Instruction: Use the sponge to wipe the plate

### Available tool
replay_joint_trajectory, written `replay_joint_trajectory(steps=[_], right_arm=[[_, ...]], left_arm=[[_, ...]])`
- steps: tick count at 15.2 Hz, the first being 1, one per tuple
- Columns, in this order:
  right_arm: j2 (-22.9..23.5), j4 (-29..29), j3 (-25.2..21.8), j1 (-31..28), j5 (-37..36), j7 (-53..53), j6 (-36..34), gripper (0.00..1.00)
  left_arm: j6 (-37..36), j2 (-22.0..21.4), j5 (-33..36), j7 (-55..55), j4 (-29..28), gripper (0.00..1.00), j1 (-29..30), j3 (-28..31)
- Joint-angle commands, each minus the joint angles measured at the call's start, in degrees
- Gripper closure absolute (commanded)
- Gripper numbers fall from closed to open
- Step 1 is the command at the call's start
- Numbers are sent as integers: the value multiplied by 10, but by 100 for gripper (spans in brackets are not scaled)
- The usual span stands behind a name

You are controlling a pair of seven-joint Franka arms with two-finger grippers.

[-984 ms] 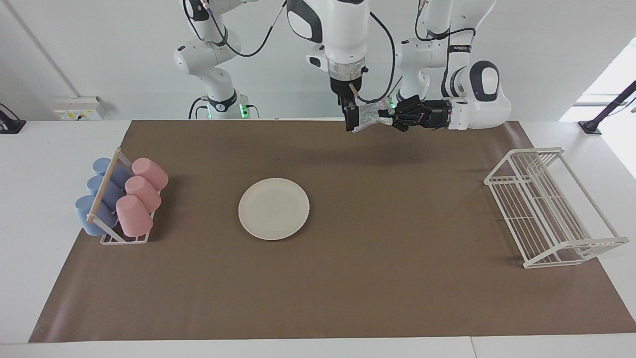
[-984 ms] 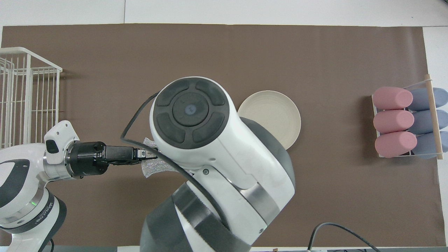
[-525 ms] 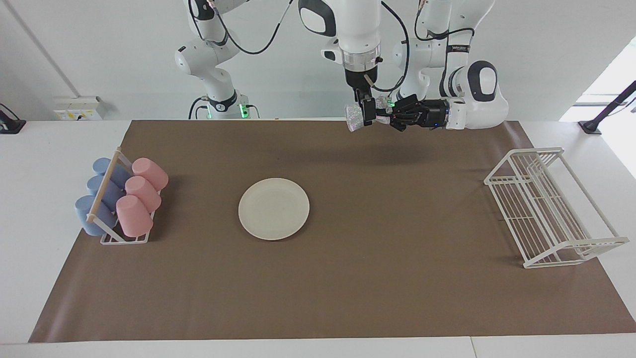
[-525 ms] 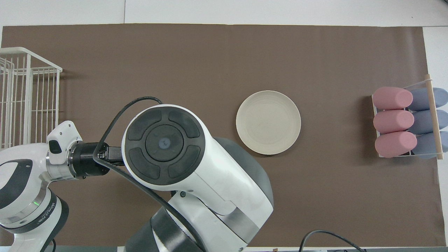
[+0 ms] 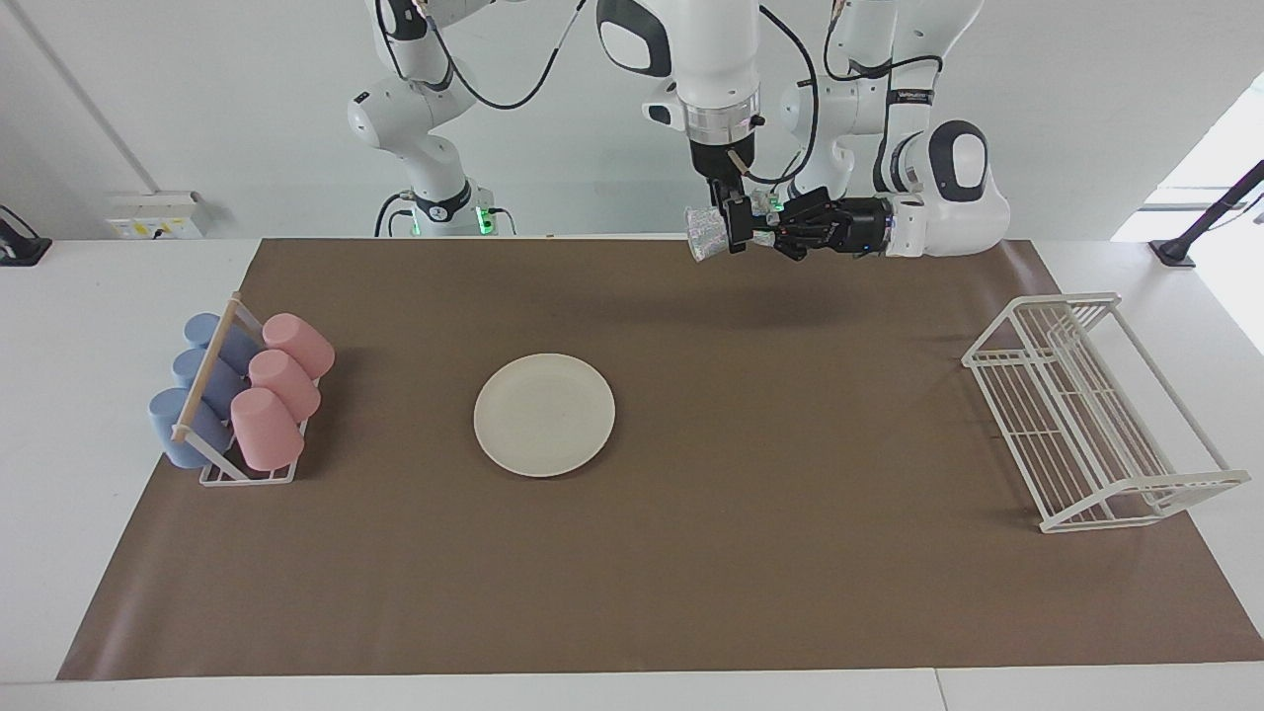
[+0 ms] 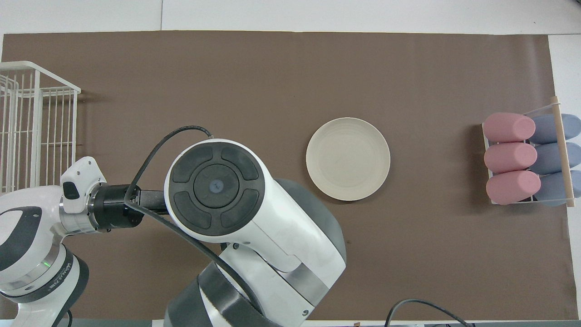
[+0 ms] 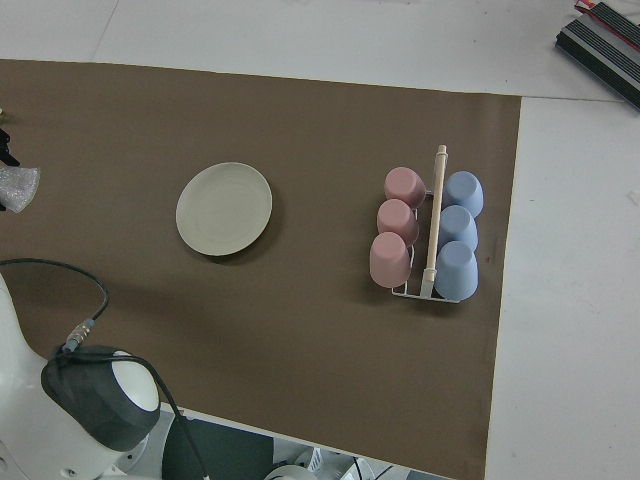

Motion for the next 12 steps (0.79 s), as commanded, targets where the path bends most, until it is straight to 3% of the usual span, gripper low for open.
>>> replay_joint_trajectory(steps=[1,2,4,8,9,10,12], right_arm=[[-17,-24,1,-2,6,6,10,67],[-17,-23,1,-3,6,6,10,82],[-16,-22,1,-6,6,2,11,100],[-14,-19,-1,-10,-4,-6,16,100],[-15,-20,-1,-9,-5,-6,16,100],[-14,-20,-1,-10,-5,-6,18,100],[-14,-19,-3,-11,-4,-17,19,100]], left_arm=[[2,-10,-13,7,-11,100,-7,7],[2,-10,-13,7,-11,100,-7,7],[2,-9,-13,8,-11,100,-7,7],[4,-8,-12,8,-8,100,-9,7],[4,-7,-12,6,-5,82,-10,7],[4,-7,-12,3,-3,1,-11,7],[2,-7,-12,-3,-3,0,-9,8]])
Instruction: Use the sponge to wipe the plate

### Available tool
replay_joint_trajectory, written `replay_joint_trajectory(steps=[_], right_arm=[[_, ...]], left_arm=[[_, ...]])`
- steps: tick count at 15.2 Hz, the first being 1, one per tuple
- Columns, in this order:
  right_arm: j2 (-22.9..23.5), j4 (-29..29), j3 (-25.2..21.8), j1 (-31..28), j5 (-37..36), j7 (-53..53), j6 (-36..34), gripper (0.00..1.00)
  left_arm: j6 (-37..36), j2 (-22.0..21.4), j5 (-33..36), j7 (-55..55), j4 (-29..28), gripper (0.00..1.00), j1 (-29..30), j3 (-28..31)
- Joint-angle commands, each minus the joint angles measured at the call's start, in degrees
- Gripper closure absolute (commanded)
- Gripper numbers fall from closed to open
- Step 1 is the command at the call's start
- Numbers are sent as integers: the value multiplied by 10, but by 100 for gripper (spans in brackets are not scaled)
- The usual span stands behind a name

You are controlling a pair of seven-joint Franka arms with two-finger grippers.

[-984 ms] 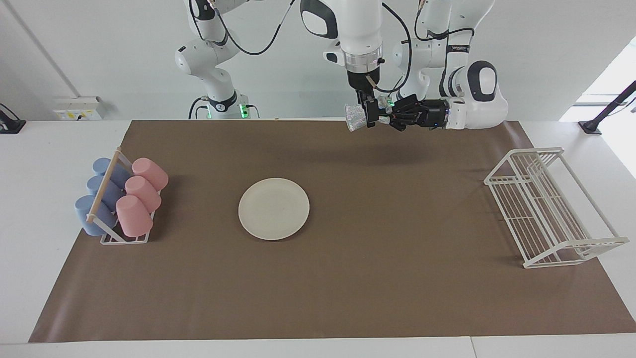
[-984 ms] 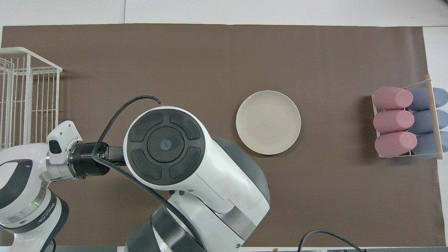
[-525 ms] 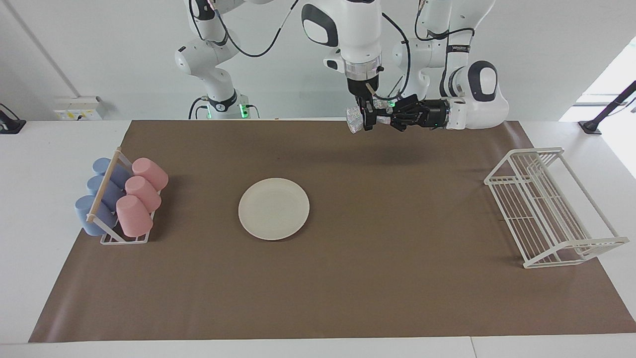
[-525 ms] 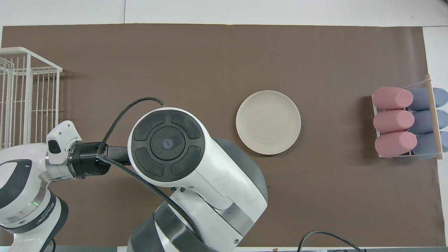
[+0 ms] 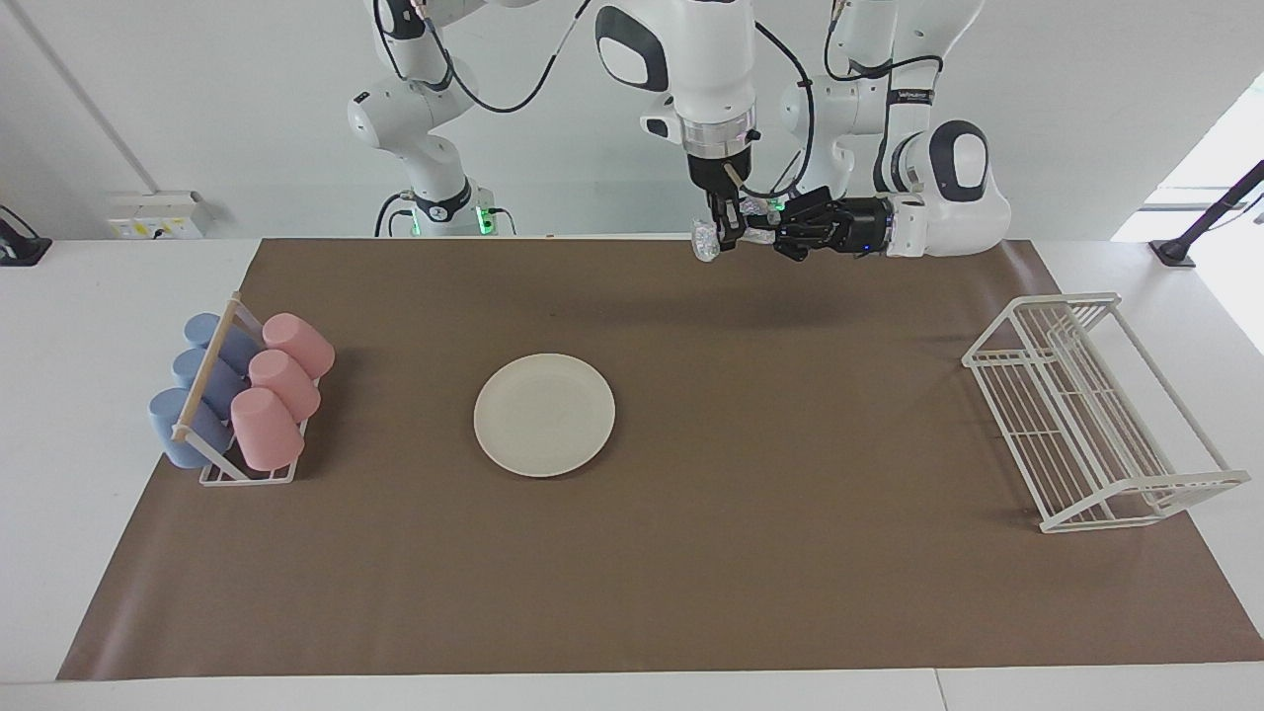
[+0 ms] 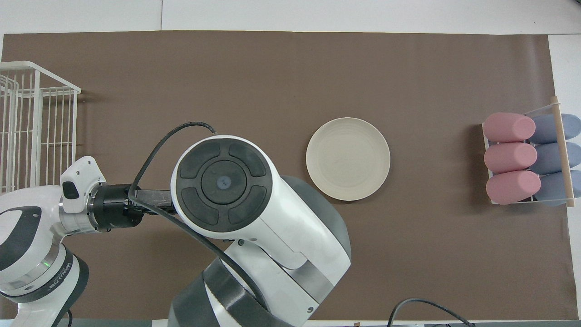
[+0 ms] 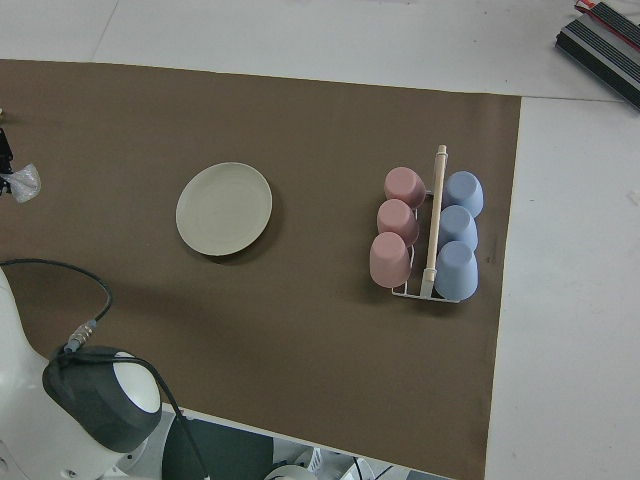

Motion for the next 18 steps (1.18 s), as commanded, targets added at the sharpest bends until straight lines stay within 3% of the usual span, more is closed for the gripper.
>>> replay_joint_trajectory(steps=[1,5,7,11,14,18], right_arm=[[-13,-18,-1,-9,-3,-18,14,100],[-22,-33,-1,-41,-4,-102,-9,100],[-42,-85,-2,-68,-4,-177,5,100],[-91,-260,-1,-140,-1,-299,161,100],[-89,-362,-1,-158,0,-334,303,100],[-81,-462,-2,-181,0,-425,382,100]], left_arm=[[3,-7,-11,-3,-4,0,-9,7],[5,-7,-8,-4,-4,0,-9,7],[8,-7,-8,-6,-4,0,-8,7],[10,0,-2,-9,3,0,-11,6],[23,10,52,-9,21,0,-8,6],[47,15,100,-16,40,0,10,7]])
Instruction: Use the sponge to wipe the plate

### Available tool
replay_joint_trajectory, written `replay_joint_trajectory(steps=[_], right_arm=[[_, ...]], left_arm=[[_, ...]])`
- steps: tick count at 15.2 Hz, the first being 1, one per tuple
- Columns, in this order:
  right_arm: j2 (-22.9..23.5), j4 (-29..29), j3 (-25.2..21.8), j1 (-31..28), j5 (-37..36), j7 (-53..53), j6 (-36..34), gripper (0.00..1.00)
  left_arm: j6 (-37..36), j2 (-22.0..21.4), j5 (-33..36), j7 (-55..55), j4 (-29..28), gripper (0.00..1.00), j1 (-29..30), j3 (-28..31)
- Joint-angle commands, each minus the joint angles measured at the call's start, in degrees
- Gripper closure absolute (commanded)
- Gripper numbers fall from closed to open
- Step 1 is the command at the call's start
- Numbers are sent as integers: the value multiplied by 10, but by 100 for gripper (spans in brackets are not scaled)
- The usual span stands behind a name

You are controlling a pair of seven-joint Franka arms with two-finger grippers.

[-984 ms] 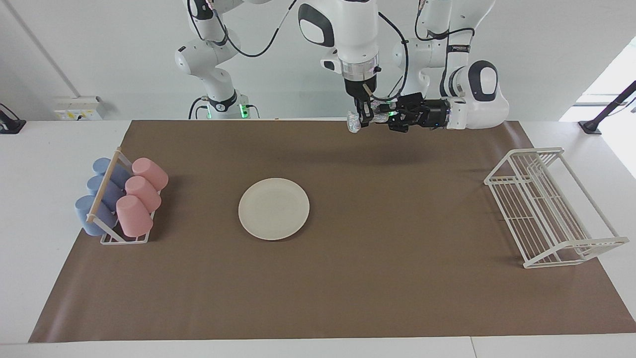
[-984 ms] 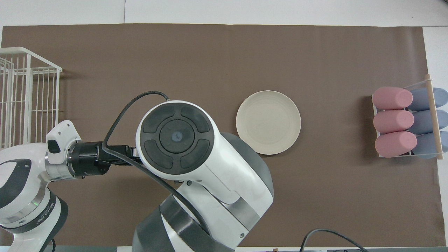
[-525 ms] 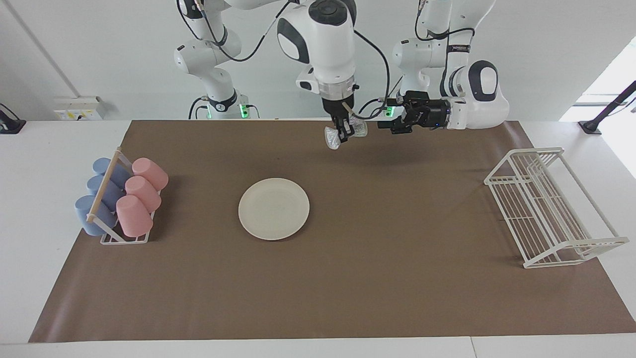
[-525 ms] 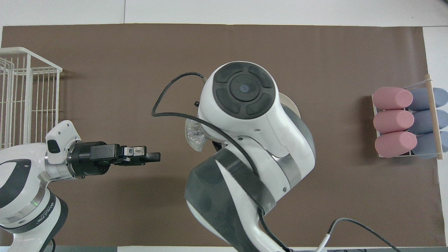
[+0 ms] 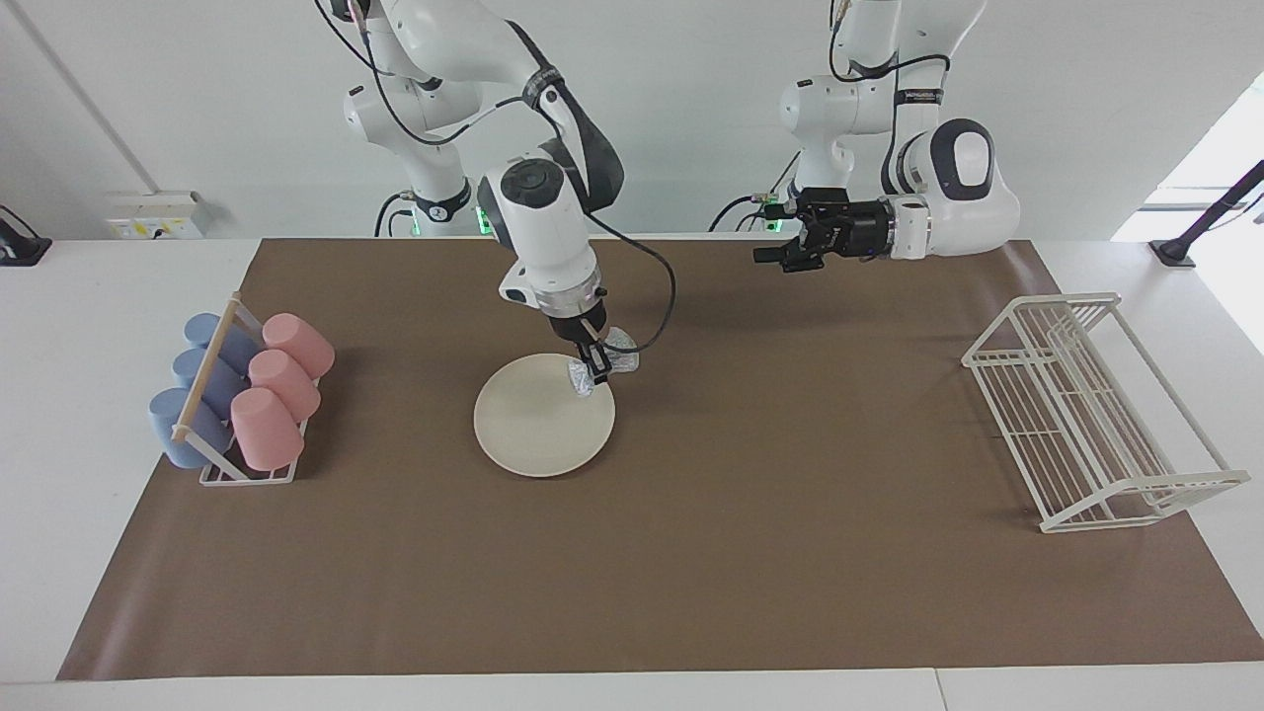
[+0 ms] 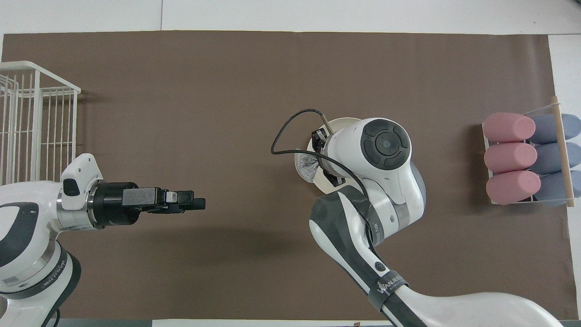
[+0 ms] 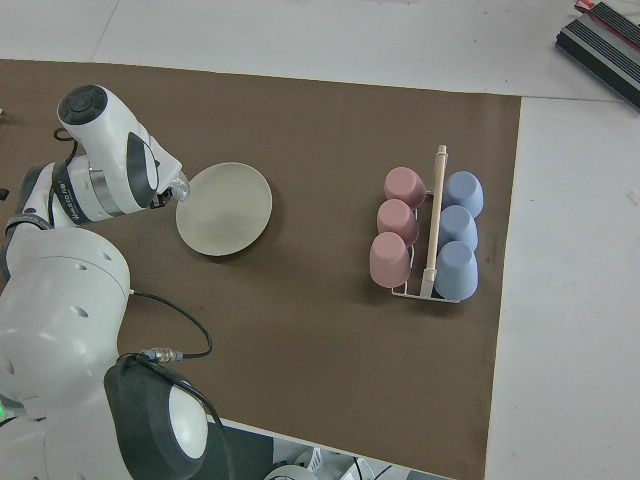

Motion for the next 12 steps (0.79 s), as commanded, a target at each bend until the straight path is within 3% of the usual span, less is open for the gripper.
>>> replay_joint_trajectory(steps=[1,4,7,12], right_arm=[[-23,-82,7,-38,1,-84,41,100],[-11,-94,7,-48,1,-109,46,100],[20,-95,7,-47,1,-109,96,100],[44,-104,7,-72,0,-168,145,100]], left_arm=[[27,12,39,-29,31,0,11,3],[122,23,104,-86,59,0,-13,-6],[146,26,137,-117,75,0,-18,-6],[167,34,305,-192,101,0,-20,-7]])
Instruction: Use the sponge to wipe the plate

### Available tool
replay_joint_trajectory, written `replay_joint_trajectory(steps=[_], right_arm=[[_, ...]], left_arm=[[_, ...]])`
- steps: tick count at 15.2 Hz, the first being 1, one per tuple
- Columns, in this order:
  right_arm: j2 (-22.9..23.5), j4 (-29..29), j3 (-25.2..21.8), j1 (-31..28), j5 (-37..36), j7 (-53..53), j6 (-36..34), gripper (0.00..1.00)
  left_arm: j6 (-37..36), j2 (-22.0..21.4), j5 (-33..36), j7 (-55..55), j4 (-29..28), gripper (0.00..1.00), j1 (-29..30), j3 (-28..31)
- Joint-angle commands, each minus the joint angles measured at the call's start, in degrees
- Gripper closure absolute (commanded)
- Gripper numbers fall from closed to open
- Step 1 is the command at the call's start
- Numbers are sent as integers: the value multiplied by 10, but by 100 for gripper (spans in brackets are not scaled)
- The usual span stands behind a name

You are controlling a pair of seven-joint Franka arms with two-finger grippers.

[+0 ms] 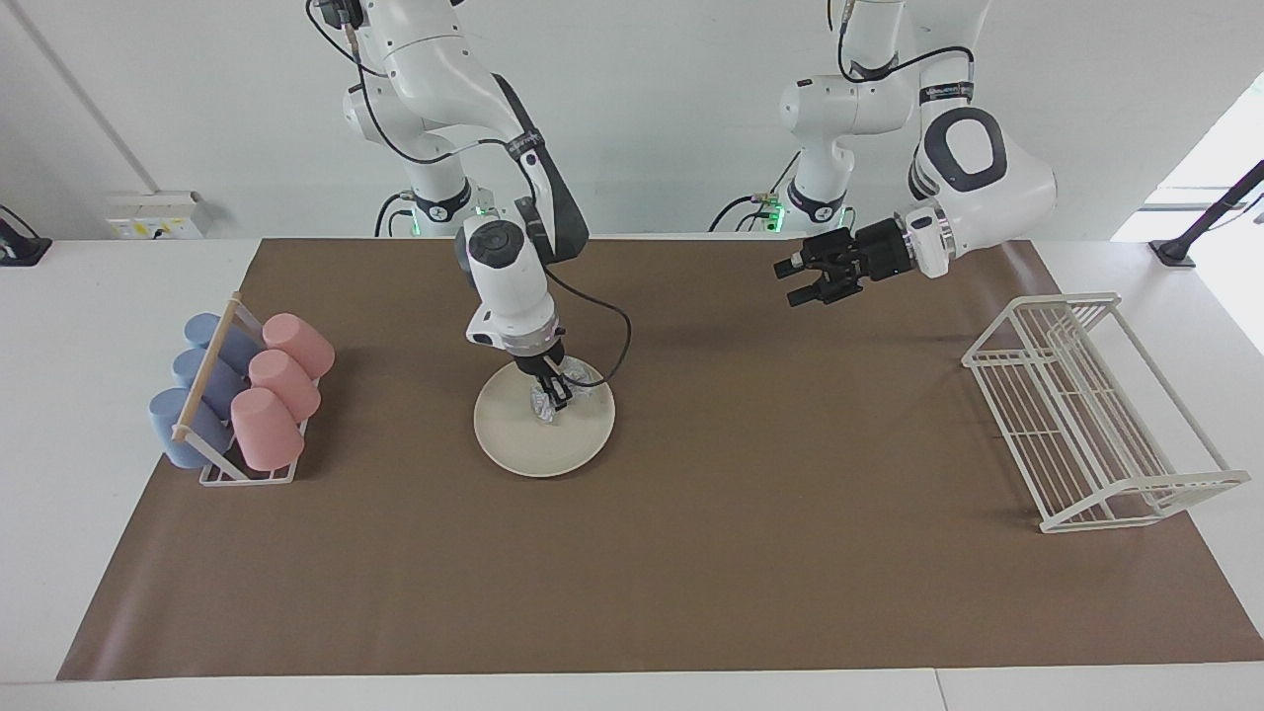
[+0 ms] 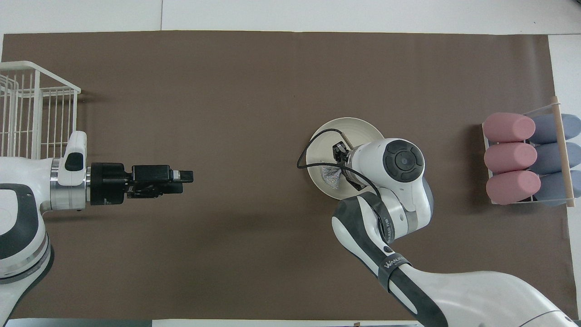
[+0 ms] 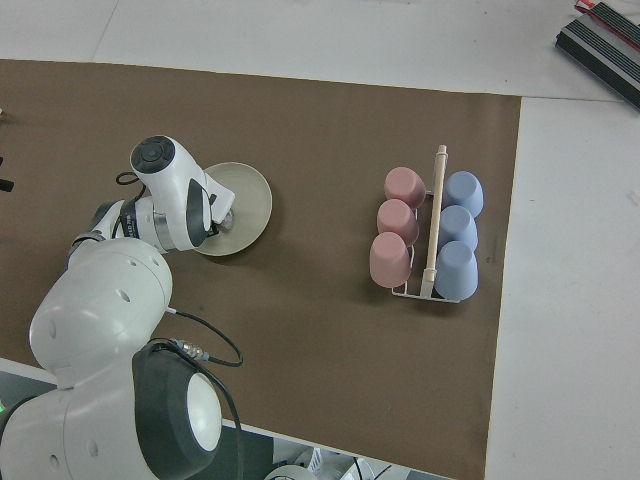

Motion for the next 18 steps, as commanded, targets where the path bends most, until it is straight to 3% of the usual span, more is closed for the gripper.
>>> replay_joint_trajectory(steps=[1,3,5,10,18], right_arm=[[22,-17,3,-35,0,-70,37,100],[24,-18,3,-55,1,-109,39,100],[24,-18,3,-58,1,-117,39,100],[23,-18,3,-48,1,-97,40,100],[29,-19,4,15,1,22,63,100]], left_arm=[[36,16,111,-63,33,0,-15,-4],[94,16,191,-74,36,0,-43,-16],[105,16,227,-110,36,0,-51,-16],[107,16,246,-151,34,0,-25,-15],[107,15,271,-199,33,0,-18,-15]])
